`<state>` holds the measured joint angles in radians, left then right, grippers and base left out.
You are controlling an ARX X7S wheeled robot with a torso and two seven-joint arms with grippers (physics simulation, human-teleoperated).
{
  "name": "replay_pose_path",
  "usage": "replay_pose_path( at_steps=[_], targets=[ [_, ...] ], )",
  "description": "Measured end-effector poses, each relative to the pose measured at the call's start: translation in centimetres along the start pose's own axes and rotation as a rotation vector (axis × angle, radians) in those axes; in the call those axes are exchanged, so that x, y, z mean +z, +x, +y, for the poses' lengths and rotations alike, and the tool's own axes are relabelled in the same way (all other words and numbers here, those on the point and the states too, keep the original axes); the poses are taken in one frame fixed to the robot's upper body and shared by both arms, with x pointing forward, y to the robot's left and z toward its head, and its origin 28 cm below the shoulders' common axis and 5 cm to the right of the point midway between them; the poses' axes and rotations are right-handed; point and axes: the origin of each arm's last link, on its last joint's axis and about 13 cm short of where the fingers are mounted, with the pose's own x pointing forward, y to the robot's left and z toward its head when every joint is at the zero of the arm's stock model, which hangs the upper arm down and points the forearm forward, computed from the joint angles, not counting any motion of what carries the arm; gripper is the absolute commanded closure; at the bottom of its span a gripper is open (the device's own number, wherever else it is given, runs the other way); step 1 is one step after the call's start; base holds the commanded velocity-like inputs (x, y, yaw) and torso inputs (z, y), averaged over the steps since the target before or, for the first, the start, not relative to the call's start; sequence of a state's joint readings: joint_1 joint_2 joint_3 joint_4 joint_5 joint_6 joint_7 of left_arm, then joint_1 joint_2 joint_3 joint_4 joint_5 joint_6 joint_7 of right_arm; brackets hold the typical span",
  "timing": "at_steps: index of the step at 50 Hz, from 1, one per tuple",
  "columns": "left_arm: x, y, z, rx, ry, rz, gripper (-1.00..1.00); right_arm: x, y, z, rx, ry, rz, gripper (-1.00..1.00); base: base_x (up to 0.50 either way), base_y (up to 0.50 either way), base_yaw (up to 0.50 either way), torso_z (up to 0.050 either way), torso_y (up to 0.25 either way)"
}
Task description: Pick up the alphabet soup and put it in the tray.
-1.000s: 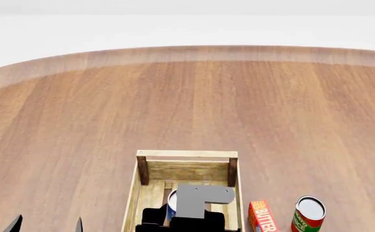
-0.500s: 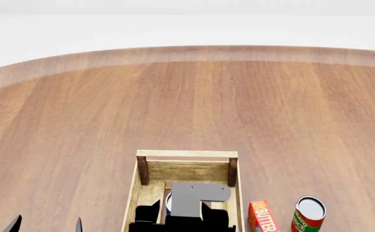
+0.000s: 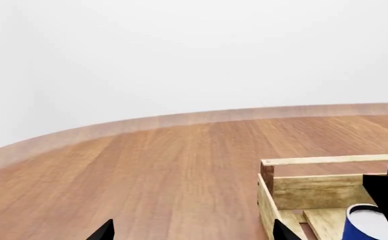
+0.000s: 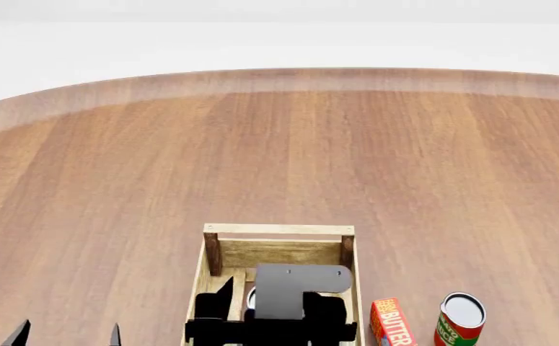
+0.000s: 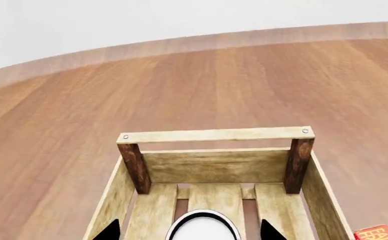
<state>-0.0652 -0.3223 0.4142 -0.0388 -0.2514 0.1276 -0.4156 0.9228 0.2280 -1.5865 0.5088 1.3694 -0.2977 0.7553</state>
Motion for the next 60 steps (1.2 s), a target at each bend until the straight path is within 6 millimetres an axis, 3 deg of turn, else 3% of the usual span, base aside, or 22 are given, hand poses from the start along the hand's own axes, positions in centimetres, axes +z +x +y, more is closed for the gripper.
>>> replay_pose_path(
  at_steps=[29,60],
  targets=[
    [1.3,0.0,0.5,0.022,-0.017,-0.04,-1.0,2.0,-4.2,-1.0,0.078,-0.058,-0.204,-1.0,0.0,0.0,0.0,0.0,0.0],
    [3.8,-1.0,0.5,0.015,-0.064,-0.102,-1.0,5.5,-7.8,-1.9,0.076,-0.048,-0.391,-1.0,0.0,0.0,0.0,0.0,0.0]
  ],
)
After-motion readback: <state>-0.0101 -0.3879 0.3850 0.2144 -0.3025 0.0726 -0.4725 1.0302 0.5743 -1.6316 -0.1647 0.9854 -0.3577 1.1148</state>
